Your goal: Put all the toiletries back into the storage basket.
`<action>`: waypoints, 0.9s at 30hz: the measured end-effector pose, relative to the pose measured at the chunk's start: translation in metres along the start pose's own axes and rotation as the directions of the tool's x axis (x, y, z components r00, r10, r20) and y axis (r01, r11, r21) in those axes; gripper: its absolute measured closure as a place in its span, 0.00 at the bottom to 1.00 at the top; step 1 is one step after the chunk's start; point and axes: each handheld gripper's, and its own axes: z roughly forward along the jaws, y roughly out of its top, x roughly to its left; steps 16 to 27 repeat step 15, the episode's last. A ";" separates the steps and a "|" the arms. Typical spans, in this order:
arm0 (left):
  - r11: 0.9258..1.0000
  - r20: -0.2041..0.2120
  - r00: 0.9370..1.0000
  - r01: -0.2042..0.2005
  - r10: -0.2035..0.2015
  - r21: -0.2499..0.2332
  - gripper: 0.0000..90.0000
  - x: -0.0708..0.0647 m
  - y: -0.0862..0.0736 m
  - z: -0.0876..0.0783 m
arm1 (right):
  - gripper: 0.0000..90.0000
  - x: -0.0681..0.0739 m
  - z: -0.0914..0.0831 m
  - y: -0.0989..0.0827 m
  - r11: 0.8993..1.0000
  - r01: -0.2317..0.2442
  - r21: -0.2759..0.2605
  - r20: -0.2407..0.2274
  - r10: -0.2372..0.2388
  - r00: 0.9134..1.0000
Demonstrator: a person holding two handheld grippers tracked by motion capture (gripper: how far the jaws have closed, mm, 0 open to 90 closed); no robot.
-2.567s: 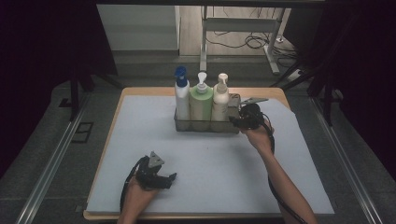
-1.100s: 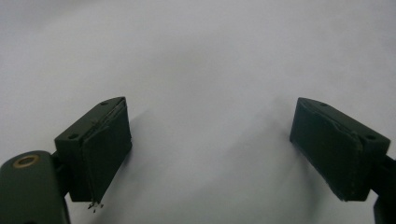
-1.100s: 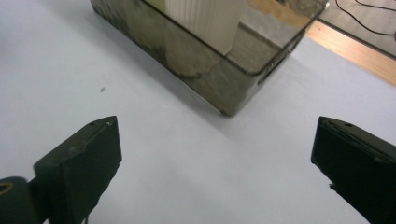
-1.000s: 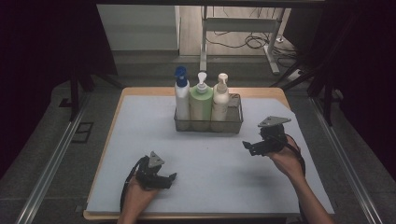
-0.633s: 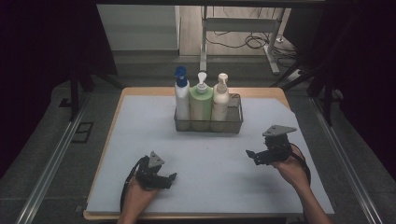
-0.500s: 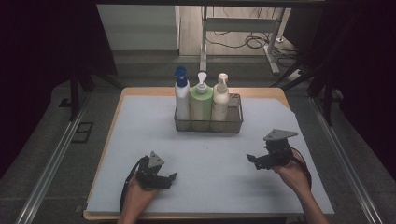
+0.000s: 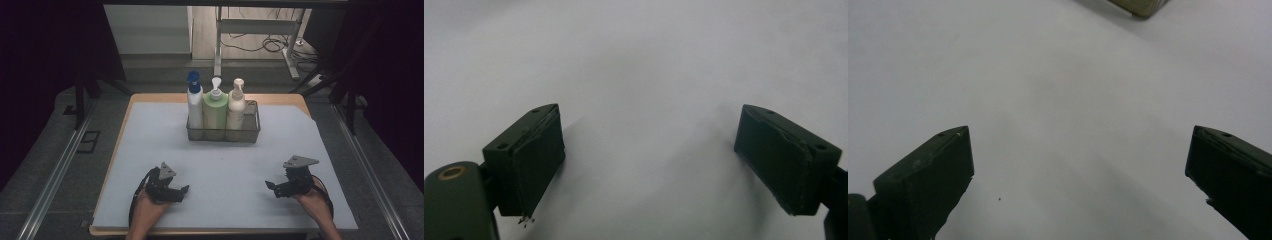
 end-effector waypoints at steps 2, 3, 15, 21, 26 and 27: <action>1.000 0.000 1.000 -0.001 0.001 0.000 0.14 0.000 0.000 0.000 | 0.00 0.000 0.003 -0.005 1.000 -0.011 0.002 -0.003 0.011 1.000; 1.000 0.000 1.000 0.000 0.000 0.000 0.14 0.000 0.000 0.000 | 0.00 -0.001 0.005 -0.008 1.000 -0.014 0.007 -0.007 0.014 1.000; 1.000 0.000 1.000 -0.001 0.001 0.001 0.14 0.000 0.000 0.000 | 0.00 0.001 0.020 -0.025 0.999 -0.030 0.041 -0.008 0.030 1.000; 1.000 0.000 1.000 -0.001 0.001 0.001 0.14 0.000 0.000 0.000 | 0.00 0.001 0.020 -0.025 0.999 -0.030 0.041 -0.008 0.030 1.000; 1.000 0.000 1.000 -0.001 0.001 0.001 0.14 0.000 0.000 0.000 | 0.00 0.001 0.020 -0.025 0.999 -0.030 0.041 -0.008 0.030 1.000; 1.000 0.000 1.000 -0.001 0.001 0.001 0.14 0.000 0.000 0.000 | 0.00 0.001 0.020 -0.025 0.999 -0.030 0.041 -0.008 0.030 1.000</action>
